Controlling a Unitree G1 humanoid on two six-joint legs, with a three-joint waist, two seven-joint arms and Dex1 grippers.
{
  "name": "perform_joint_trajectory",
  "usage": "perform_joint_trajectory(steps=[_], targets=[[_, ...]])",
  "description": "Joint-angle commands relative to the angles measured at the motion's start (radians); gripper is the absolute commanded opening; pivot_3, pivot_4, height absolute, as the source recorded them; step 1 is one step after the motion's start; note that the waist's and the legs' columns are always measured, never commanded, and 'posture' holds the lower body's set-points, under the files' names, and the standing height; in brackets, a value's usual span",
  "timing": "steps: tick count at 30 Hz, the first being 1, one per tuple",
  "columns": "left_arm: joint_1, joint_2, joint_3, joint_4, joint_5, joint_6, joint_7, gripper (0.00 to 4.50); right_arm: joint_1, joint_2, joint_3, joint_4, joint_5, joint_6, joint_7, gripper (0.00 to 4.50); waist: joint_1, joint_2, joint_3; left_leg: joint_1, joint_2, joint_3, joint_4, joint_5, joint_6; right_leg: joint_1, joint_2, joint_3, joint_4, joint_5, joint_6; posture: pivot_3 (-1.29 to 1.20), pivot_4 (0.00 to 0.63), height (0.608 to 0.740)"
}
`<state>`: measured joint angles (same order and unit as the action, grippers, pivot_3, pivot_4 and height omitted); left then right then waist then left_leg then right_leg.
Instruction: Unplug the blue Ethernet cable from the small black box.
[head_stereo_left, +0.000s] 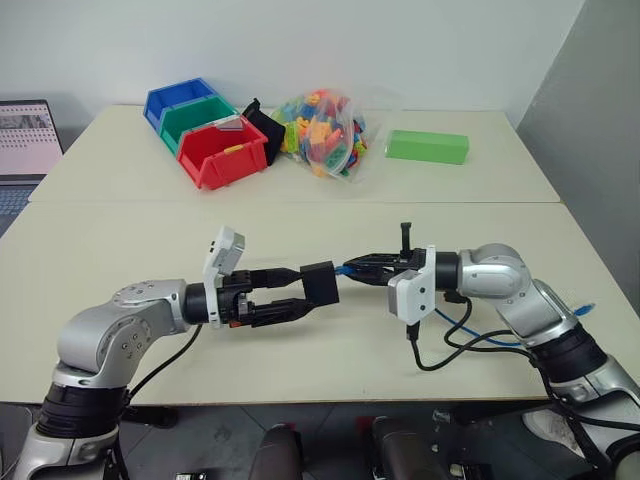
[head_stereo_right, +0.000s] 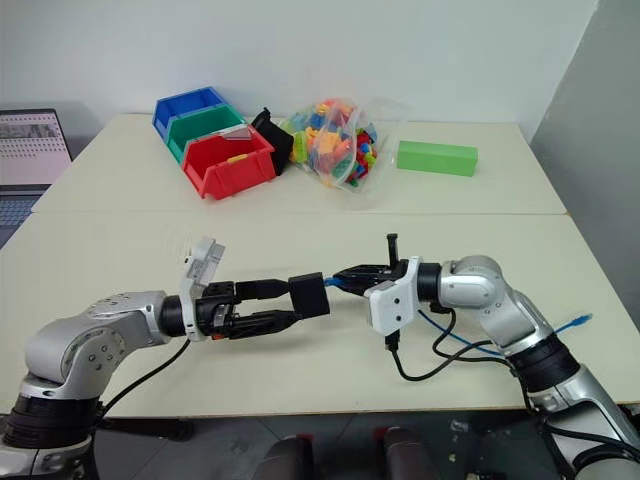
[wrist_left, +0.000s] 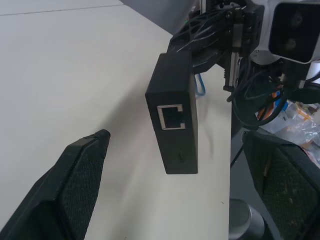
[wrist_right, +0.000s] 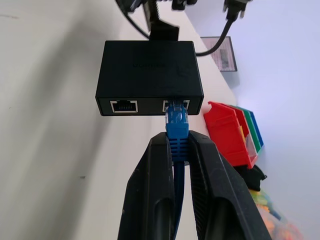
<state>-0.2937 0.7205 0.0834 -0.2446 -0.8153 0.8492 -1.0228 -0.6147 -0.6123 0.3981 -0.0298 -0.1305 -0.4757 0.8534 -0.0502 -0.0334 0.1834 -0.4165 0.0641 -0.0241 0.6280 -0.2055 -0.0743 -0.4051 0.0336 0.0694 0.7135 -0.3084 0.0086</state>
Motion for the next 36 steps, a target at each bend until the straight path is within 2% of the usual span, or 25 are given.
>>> perform_joint_trajectory(steps=[1, 5, 9, 13, 23, 27, 29, 33, 36], targets=[[-0.010, -0.030, 0.015, -0.016, -0.010, -0.006, 0.038, 4.50, -0.024, 0.015, -0.033, -0.018, 0.032, -0.010, 0.009, 0.14, 0.002, 0.000, 0.000, 0.000, 0.000, 0.000, 0.000, 0.000, 0.000, 0.000, 0.000, 0.000, 0.000, 0.000, 0.000, 0.00, 0.150, 0.740], [-0.012, -0.053, 0.015, -0.010, -0.009, -0.008, 0.057, 4.50, -0.026, 0.021, -0.040, -0.022, 0.035, -0.006, 0.015, 0.14, 0.002, 0.000, 0.000, 0.000, 0.000, 0.000, 0.000, 0.000, 0.000, 0.000, 0.000, 0.000, 0.000, 0.000, 0.000, 0.00, 0.150, 0.740], [-0.017, -0.061, 0.017, 0.001, -0.006, -0.014, 0.065, 3.82, -0.022, 0.026, -0.044, -0.030, 0.034, -0.006, 0.016, 0.14, 0.002, 0.000, 0.000, 0.000, 0.000, 0.000, 0.000, 0.000, 0.000, 0.000, 0.000, 0.000, 0.000, 0.000, 0.000, 0.00, 0.150, 0.740], [-0.013, -0.053, 0.023, 0.000, -0.037, 0.000, 0.031, 2.84, -0.020, 0.034, -0.045, -0.034, 0.022, -0.024, 0.005, 0.14, 0.002, 0.000, 0.000, 0.000, 0.000, 0.000, 0.000, 0.000, 0.000, 0.000, 0.000, 0.000, 0.000, 0.000, 0.000, 0.00, 0.150, 0.740], [-0.009, -0.037, 0.019, 0.006, -0.044, 0.000, 0.001, 0.80, -0.024, 0.037, -0.034, -0.031, -0.019, -0.096, -0.006, 0.14, 0.002, 0.000, 0.000, 0.000, 0.000, 0.000, 0.000, 0.000, 0.000, 0.000, 0.000, 0.000, 0.000, 0.000, 0.000, 0.00, 0.150, 0.740], [-0.002, -0.029, 0.018, 0.007, -0.045, 0.005, -0.011, 0.78, -0.026, 0.025, -0.024, -0.031, -0.044, -0.122, 0.003, 0.14, 0.002, 0.000, 0.000, 0.000, 0.000, 0.000, 0.000, 0.000, 0.000, 0.000, 0.000, 0.000, 0.000, 0.000, 0.000, 0.00, 0.150, 0.740], [0.002, -0.023, 0.018, 0.008, -0.047, 0.011, -0.020, 0.78, -0.025, 0.023, -0.031, -0.036, -0.044, -0.119, 0.001, 0.85, 0.002, 0.000, 0.000, 0.000, 0.000, 0.000, 0.000, 0.000, 0.000, 0.000, 0.000, 0.000, 0.000, 0.000, 0.000, 0.00, 0.150, 0.740], [0.006, -0.011, 0.014, 0.016, -0.044, 0.011, -0.038, 0.78, -0.017, 0.005, -0.036, -0.071, -0.013, -0.091, 0.036, 1.63, 0.003, 0.000, 0.000, 0.000, 0.000, 0.000, 0.000, 0.000, 0.000, 0.000, 0.000, 0.000, 0.000, 0.000, 0.000, 0.00, 0.150, 0.740], [0.007, 0.000, 0.010, 0.023, -0.037, 0.003, -0.051, 0.78, -0.015, -0.017, -0.042, -0.156, 0.071, 0.007, 0.096, 2.30, 0.004, 0.000, 0.000, 0.000, 0.000, 0.000, 0.000, 0.000, 0.000, 0.000, 0.000, 0.000, 0.000, 0.000, 0.000, 0.00, 0.150, 0.740]])
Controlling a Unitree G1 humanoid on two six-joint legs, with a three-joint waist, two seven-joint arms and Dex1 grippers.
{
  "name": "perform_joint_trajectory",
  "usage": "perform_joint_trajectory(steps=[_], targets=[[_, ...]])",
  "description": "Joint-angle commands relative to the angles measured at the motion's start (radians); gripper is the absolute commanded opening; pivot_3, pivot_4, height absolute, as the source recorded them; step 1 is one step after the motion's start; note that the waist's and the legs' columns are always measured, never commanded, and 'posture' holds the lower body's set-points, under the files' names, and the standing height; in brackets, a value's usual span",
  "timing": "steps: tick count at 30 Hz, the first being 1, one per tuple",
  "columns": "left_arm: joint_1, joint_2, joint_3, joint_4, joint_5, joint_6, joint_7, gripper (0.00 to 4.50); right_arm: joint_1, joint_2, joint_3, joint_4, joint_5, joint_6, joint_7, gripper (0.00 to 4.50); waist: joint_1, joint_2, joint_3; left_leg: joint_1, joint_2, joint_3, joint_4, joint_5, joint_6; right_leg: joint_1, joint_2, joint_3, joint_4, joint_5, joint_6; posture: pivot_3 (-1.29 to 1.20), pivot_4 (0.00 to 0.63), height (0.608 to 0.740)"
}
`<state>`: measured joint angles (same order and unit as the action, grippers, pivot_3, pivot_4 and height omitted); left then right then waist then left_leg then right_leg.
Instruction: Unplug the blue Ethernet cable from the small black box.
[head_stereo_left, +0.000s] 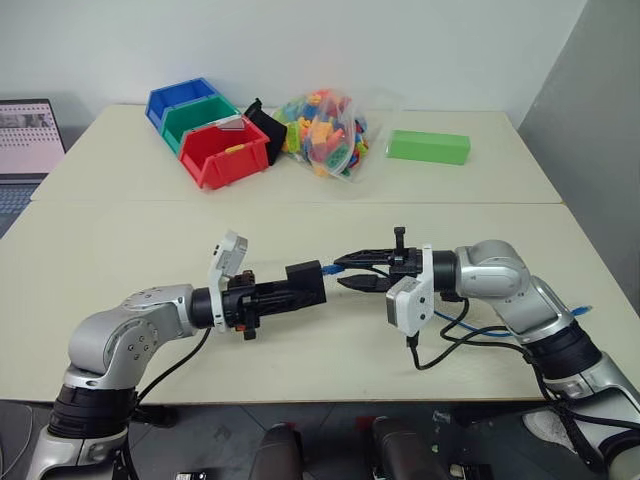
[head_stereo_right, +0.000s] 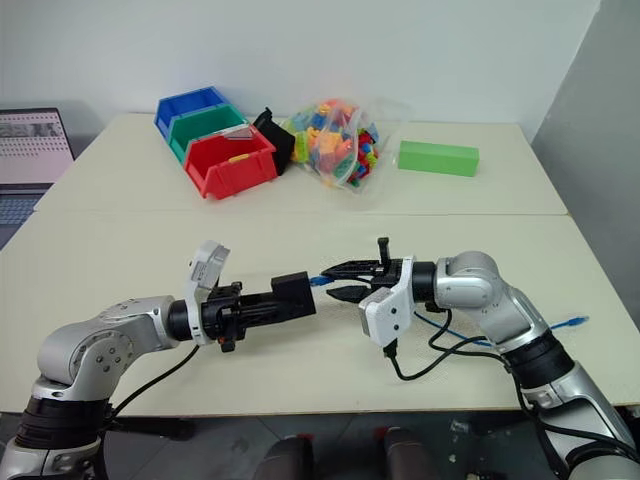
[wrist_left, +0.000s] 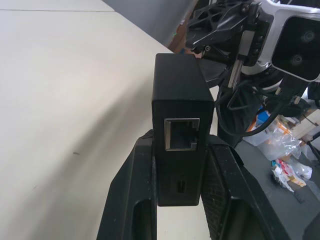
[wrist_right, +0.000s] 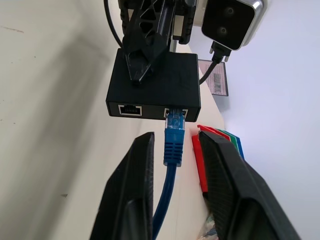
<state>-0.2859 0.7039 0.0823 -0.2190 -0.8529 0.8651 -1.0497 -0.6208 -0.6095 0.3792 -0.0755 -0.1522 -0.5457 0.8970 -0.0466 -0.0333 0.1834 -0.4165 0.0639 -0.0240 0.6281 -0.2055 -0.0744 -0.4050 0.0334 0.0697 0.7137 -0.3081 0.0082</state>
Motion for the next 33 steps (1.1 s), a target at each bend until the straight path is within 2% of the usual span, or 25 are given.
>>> perform_joint_trajectory(steps=[1, 3, 6, 8, 10, 19, 24, 33], targets=[[-0.001, 0.019, 0.009, -0.001, 0.005, -0.017, -0.031, 0.78, -0.008, -0.028, -0.027, -0.149, 0.141, 0.144, 0.078, 2.32, 0.000, 0.000, 0.000, 0.000, 0.000, 0.000, 0.000, 0.000, 0.000, 0.000, 0.000, 0.000, 0.000, 0.000, 0.000, 0.00, 0.150, 0.740], [-0.001, 0.026, 0.004, 0.001, 0.018, -0.033, -0.051, 0.78, -0.005, -0.043, -0.043, -0.238, 0.265, 0.354, 0.114, 2.32, 0.000, 0.000, 0.000, 0.000, 0.000, 0.000, 0.000, 0.000, 0.000, 0.000, 0.000, 0.000, 0.000, 0.000, 0.000, 0.00, 0.150, 0.740], [-0.002, 0.051, -0.010, -0.005, 0.046, -0.075, -0.111, 0.78, -0.010, -0.065, -0.102, -0.352, 0.636, 0.884, 0.082, 2.32, 0.000, 0.000, 0.000, 0.000, 0.000, -0.001, 0.000, 0.000, 0.000, 0.000, 0.000, 0.000, 0.000, 0.000, 0.000, 0.00, 0.150, 0.740], [-0.002, 0.061, -0.019, -0.010, 0.062, -0.099, -0.138, 0.78, -0.017, -0.034, -0.149, -0.349, 0.785, 1.085, 0.021, 2.32, 0.002, 0.000, 0.000, 0.000, 0.000, -0.001, 0.000, 0.000, 0.000, 0.001, -0.001, 0.000, 0.001, 0.000, -0.001, 0.00, 0.150, 0.740], [0.000, 0.076, -0.039, -0.018, 0.094, -0.134, -0.168, 0.78, -0.014, 0.004, -0.179, -0.320, 0.853, 1.206, -0.030, 2.32, 0.001, 0.000, 0.000, 0.000, 0.000, -0.001, 0.000, 0.000, 0.000, 0.001, -0.001, 0.000, 0.001, 0.000, -0.001, 0.00, 0.150, 0.740], [-0.010, 0.085, -0.051, -0.045, 0.121, -0.157, -0.193, 0.78, 0.020, 0.068, -0.206, -0.285, 0.973, 1.423, -0.048, 2.32, -0.001, 0.000, 0.000, -0.001, 0.000, -0.001, 0.000, 0.000, 0.000, 0.000, 0.000, 0.000, 0.000, -0.002, 0.004, 0.00, 0.150, 0.740], [-0.016, 0.093, -0.051, -0.055, 0.120, -0.155, -0.202, 0.78, 0.020, 0.115, -0.195, -0.255, 0.962, 1.443, -0.062, 2.32, -0.004, 0.000, 0.000, -0.001, 0.000, -0.001, 0.000, 0.000, 0.000, 0.000, 0.000, 0.000, 0.000, -0.002, 0.004, 0.00, 0.150, 0.740], [-0.022, 0.096, -0.052, -0.060, 0.116, -0.152, -0.210, 0.78, 0.020, 0.128, -0.176, -0.239, 0.953, 1.461, -0.032, 2.32, -0.004, 0.000, 0.000, -0.001, 0.000, -0.001, 0.000, 0.000, 0.000, -0.001, 0.000, -0.001, 0.000, -0.002, 0.004, 0.00, 0.150, 0.740]])
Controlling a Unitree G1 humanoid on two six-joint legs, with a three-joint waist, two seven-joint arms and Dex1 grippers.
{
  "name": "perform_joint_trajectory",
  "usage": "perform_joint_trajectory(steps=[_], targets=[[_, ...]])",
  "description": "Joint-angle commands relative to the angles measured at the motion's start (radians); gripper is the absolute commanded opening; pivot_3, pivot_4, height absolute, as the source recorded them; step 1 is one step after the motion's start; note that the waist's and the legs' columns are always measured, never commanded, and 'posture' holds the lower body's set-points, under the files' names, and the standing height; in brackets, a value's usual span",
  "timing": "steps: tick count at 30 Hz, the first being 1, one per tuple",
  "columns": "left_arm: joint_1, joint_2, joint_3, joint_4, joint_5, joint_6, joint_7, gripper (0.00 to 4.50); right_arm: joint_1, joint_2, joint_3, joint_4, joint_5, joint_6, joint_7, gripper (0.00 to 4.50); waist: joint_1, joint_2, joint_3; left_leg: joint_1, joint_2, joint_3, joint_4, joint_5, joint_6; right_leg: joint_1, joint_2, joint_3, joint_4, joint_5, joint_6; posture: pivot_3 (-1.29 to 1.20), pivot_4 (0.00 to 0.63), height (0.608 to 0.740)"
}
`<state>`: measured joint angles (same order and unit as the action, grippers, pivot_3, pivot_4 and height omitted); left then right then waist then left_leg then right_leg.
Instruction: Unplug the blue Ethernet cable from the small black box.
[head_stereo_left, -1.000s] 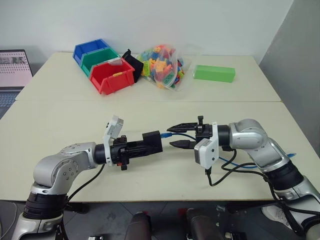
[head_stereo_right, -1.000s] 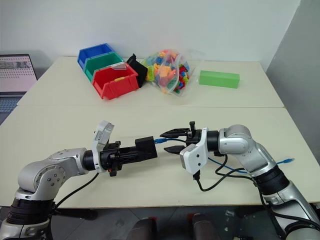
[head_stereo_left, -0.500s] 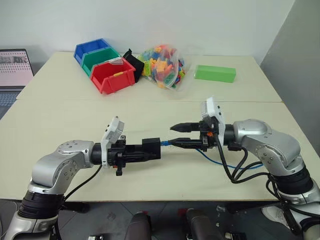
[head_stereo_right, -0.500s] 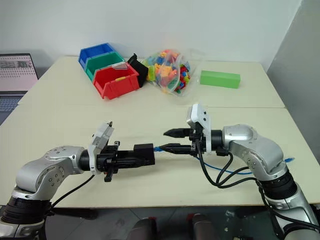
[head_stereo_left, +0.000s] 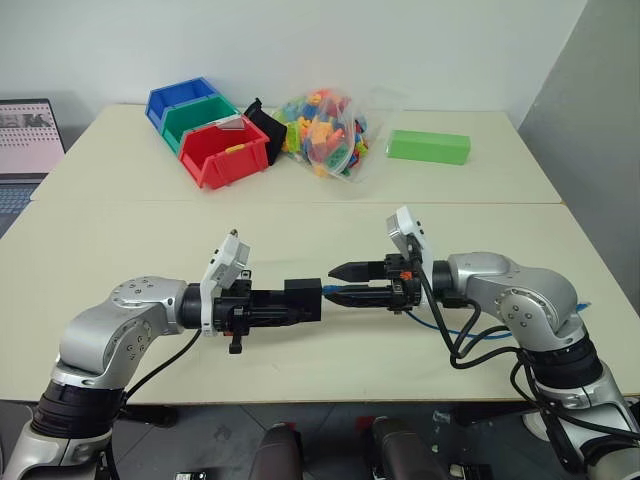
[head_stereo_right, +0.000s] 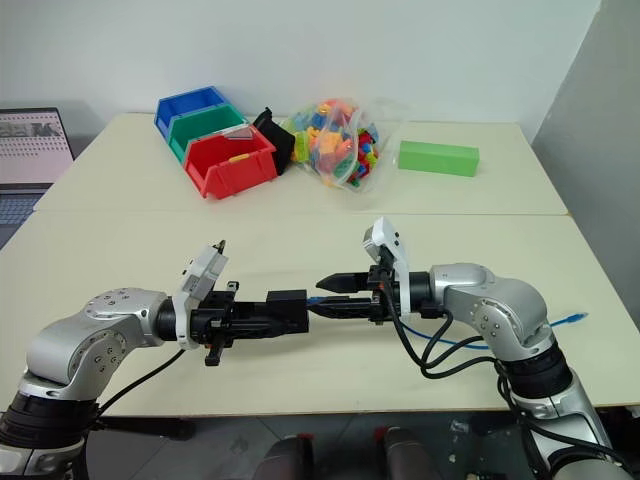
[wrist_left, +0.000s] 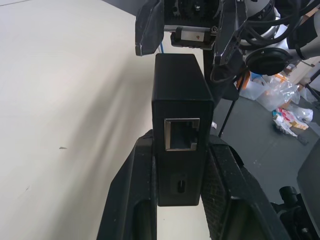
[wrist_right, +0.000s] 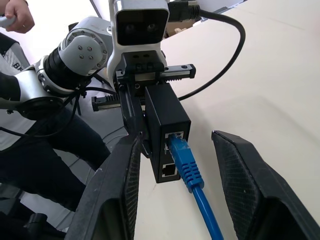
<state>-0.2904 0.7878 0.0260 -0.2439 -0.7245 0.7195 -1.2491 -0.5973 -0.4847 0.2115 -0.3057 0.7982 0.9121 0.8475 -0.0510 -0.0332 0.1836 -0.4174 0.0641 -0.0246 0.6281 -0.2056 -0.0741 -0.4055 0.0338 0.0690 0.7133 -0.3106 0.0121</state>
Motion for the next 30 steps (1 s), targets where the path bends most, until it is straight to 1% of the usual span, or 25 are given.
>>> perform_joint_trajectory(steps=[1, 16, 19, 21, 24, 25, 27, 30], targets=[[-0.018, 0.011, 0.005, -0.036, -0.014, -0.006, -0.011, 0.78, -0.005, 0.002, -0.007, -0.006, 0.000, 0.003, 0.021, 2.32, 0.000, 0.000, 0.000, 0.000, 0.000, 0.000, 0.000, 0.000, 0.000, 0.000, 0.000, 0.000, 0.000, 0.000, 0.000, 0.00, 0.150, 0.740], [-0.006, 0.010, 0.014, -0.044, -0.018, -0.005, -0.007, 0.78, -0.010, 0.013, 0.000, -0.006, -0.014, 0.011, 0.037, 2.32, -0.001, 0.000, 0.000, 0.000, 0.000, 0.000, 0.000, 0.000, 0.000, 0.000, 0.000, 0.000, 0.000, 0.000, 0.000, 0.00, 0.150, 0.740], [-0.006, 0.008, 0.015, -0.041, -0.017, -0.006, -0.007, 0.78, -0.012, 0.013, 0.002, -0.005, -0.019, 0.010, 0.037, 1.83, -0.001, 0.000, 0.000, 0.000, 0.000, 0.000, 0.000, 0.000, 0.000, 0.000, 0.000, 0.000, 0.000, 0.000, 0.000, 0.00, 0.150, 0.740], [-0.006, 0.008, 0.015, -0.040, -0.016, -0.007, -0.008, 0.78, -0.012, 0.012, 0.006, -0.005, -0.027, 0.006, 0.041, 1.40, -0.002, 0.000, 0.000, 0.000, 0.000, 0.000, 0.000, 0.000, 0.000, 0.000, 0.000, 0.000, 0.000, 0.000, 0.000, 0.00, 0.150, 0.740], [-0.006, 0.007, 0.014, -0.038, -0.016, -0.009, -0.009, 0.78, -0.013, 0.013, 0.005, -0.004, -0.033, 0.006, 0.048, 0.70, -0.002, 0.000, 0.000, 0.000, 0.000, 0.000, 0.000, 0.000, 0.000, 0.000, 0.000, 0.000, 0.000, 0.000, 0.000, 0.00, 0.150, 0.740], [-0.006, 0.006, 0.014, -0.037, -0.016, -0.008, -0.008, 0.78, -0.013, 0.014, 0.005, -0.004, -0.035, 0.006, 0.051, 0.35, -0.003, 0.000, 0.000, 0.000, 0.000, 0.000, 0.000, 0.000, 0.000, 0.000, 0.000, 0.000, 0.000, 0.000, 0.000, 0.00, 0.150, 0.740], [-0.004, 0.004, 0.014, -0.038, -0.016, -0.009, -0.007, 0.78, -0.010, 0.012, 0.006, -0.006, -0.039, 0.004, 0.057, 0.06, -0.003, 0.000, 0.000, 0.000, 0.000, 0.000, 0.000, 0.000, 0.000, 0.000, 0.000, 0.000, 0.000, 0.000, 0.000, 0.00, 0.150, 0.740], [-0.004, 0.003, 0.012, -0.039, -0.017, -0.010, -0.010, 0.78, -0.013, 0.012, 0.003, -0.004, -0.038, 0.007, 0.061, 0.06, -0.003, 0.000, 0.000, 0.000, 0.000, 0.000, 0.000, 0.000, 0.000, 0.000, 0.000, 0.000, 0.000, 0.000, 0.000, 0.00, 0.150, 0.740]])
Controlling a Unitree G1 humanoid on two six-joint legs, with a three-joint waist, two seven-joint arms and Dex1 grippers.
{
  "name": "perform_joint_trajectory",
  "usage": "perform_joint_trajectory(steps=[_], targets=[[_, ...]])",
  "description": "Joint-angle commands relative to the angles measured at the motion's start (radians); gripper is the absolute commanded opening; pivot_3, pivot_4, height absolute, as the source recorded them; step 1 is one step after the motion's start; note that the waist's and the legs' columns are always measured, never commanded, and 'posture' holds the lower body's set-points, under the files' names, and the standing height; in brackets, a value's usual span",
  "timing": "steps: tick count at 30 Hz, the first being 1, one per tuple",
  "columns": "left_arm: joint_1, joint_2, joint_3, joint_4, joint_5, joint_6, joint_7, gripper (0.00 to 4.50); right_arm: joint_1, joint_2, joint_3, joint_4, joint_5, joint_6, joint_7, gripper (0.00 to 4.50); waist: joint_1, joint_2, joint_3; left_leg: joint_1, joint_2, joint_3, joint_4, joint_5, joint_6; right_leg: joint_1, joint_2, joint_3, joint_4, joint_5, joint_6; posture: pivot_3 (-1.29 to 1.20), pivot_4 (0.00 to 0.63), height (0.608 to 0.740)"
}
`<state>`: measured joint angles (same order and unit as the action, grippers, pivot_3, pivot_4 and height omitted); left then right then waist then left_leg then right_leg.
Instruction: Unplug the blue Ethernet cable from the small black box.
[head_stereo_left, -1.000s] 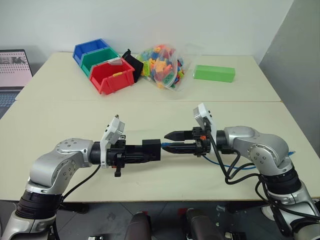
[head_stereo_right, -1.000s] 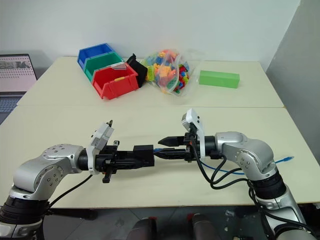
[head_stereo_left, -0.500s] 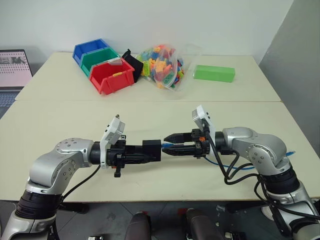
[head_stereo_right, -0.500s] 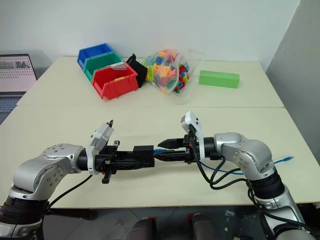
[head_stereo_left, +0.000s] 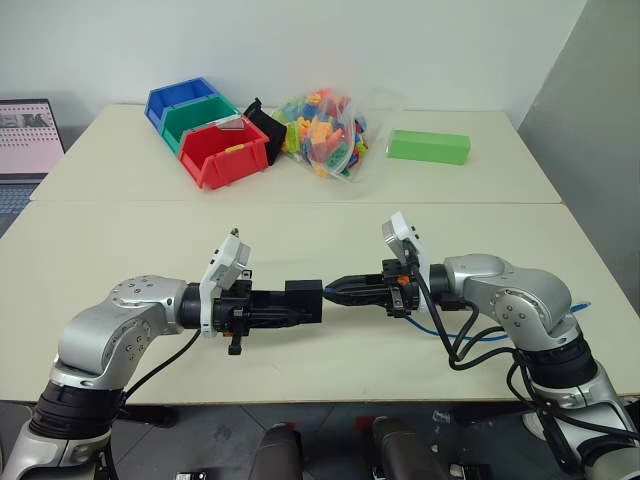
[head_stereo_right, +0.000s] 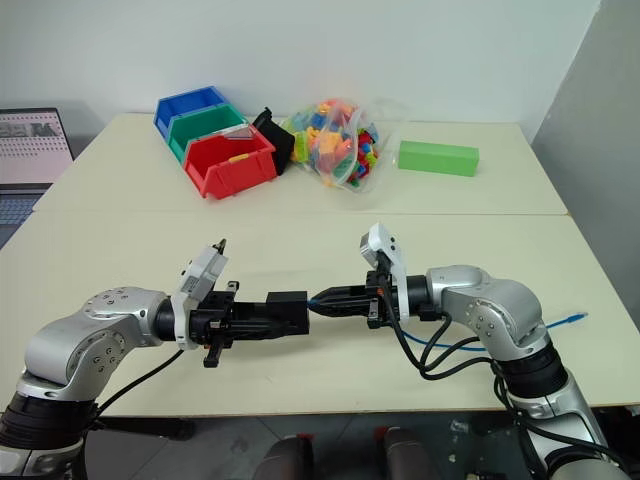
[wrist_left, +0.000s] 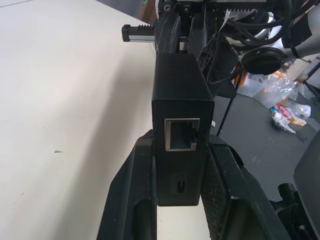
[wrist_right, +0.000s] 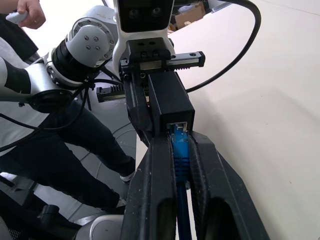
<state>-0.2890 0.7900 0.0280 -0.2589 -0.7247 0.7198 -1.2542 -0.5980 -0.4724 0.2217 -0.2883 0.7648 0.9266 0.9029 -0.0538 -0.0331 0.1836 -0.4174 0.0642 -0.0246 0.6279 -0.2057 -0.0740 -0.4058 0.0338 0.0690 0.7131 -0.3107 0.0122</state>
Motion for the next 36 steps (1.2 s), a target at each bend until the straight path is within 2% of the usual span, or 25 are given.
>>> perform_joint_trajectory(steps=[1, 5, 14, 19, 26, 30, 32, 33, 36], targets=[[-0.005, 0.001, 0.010, -0.024, -0.016, -0.011, -0.007, 0.78, -0.013, 0.000, -0.008, -0.021, -0.004, -0.006, 0.007, 0.06, 0.000, 0.000, 0.000, 0.000, 0.000, 0.000, 0.000, 0.000, 0.000, 0.000, 0.000, 0.000, 0.000, 0.000, 0.000, 0.00, 0.150, 0.740], [-0.002, 0.003, 0.011, -0.025, -0.018, -0.010, -0.010, 0.78, -0.017, -0.003, -0.010, -0.009, -0.006, -0.001, 0.016, 0.06, 0.000, 0.000, 0.000, 0.000, 0.000, 0.000, 0.000, 0.000, 0.000, 0.000, 0.000, 0.000, 0.000, 0.000, 0.000, 0.00, 0.150, 0.740], [0.054, 0.029, 0.066, -0.003, -0.009, -0.015, 0.010, 0.78, 0.050, -0.113, -0.052, 0.059, -0.068, -0.050, 0.055, 0.04, 0.000, 0.000, 0.000, 0.000, 0.000, 0.000, 0.000, 0.000, 0.000, 0.000, 0.000, 0.000, -0.001, 0.000, 0.000, 0.00, 0.150, 0.740], [0.091, 0.037, 0.098, 0.012, -0.004, -0.026, 0.023, 0.78, 0.075, -0.127, -0.093, 0.123, -0.107, -0.097, 0.039, 0.03, -0.002, 0.000, 0.000, 0.000, 0.000, 0.000, 0.000, 0.000, 0.000, 0.000, 0.000, 0.001, -0.001, 0.000, 0.000, 0.00, 0.150, 0.740], [0.087, -0.002, 0.109, 0.059, 0.035, -0.058, 0.105, 0.78, -0.132, 0.040, -0.132, 0.595, -0.523, -0.500, -0.474, 0.03, -0.006, 0.002, 0.001, 0.000, 0.000, 0.002, 0.000, 0.000, 0.000, -0.001, 0.000, 0.001, 0.000, 0.001, 0.001, 0.00, 0.150, 0.740], [0.068, -0.024, 0.087, 0.074, 0.072, -0.087, 0.133, 0.78, -0.229, 0.068, -0.127, 0.840, -0.657, -0.635, -0.622, 0.03, 0.000, 0.002, 0.001, 0.000, 0.000, 0.003, -0.001, 0.000, 0.000, -0.002, 0.000, 0.002, -0.001, 0.002, -0.002, 0.00, 0.150, 0.740], [0.059, -0.038, 0.082, 0.083, 0.093, -0.104, 0.154, 0.78, -0.266, 0.087, -0.160, 0.915, -0.661, -0.662, -0.662, 0.73, 0.001, 0.002, 0.001, -0.002, 0.000, 0.002, -0.001, 0.000, 0.000, -0.002, -0.001, 0.002, -0.002, 0.003, -0.004, 0.00, 0.150, 0.740], [0.056, -0.045, 0.081, 0.090, 0.102, -0.114, 0.165, 0.78, -0.277, 0.095, -0.173, 0.936, -0.660, -0.670, -0.672, 0.77, 0.001, 0.002, 0.001, -0.002, 0.000, 0.002, -0.001, 0.000, 0.000, -0.002, -0.001, 0.003, -0.002, 0.003, -0.004, 0.00, 0.150, 0.740], [0.048, -0.067, 0.080, 0.103, 0.126, -0.136, 0.197, 0.78, -0.286, 0.102, -0.196, 0.948, -0.659, -0.693, -0.666, 1.47, -0.001, 0.002, 0.002, -0.002, -0.001, 0.003, -0.002, 0.000, 0.000, -0.002, -0.001, 0.002, -0.002, 0.003, -0.004, 0.00, 0.150, 0.740]])
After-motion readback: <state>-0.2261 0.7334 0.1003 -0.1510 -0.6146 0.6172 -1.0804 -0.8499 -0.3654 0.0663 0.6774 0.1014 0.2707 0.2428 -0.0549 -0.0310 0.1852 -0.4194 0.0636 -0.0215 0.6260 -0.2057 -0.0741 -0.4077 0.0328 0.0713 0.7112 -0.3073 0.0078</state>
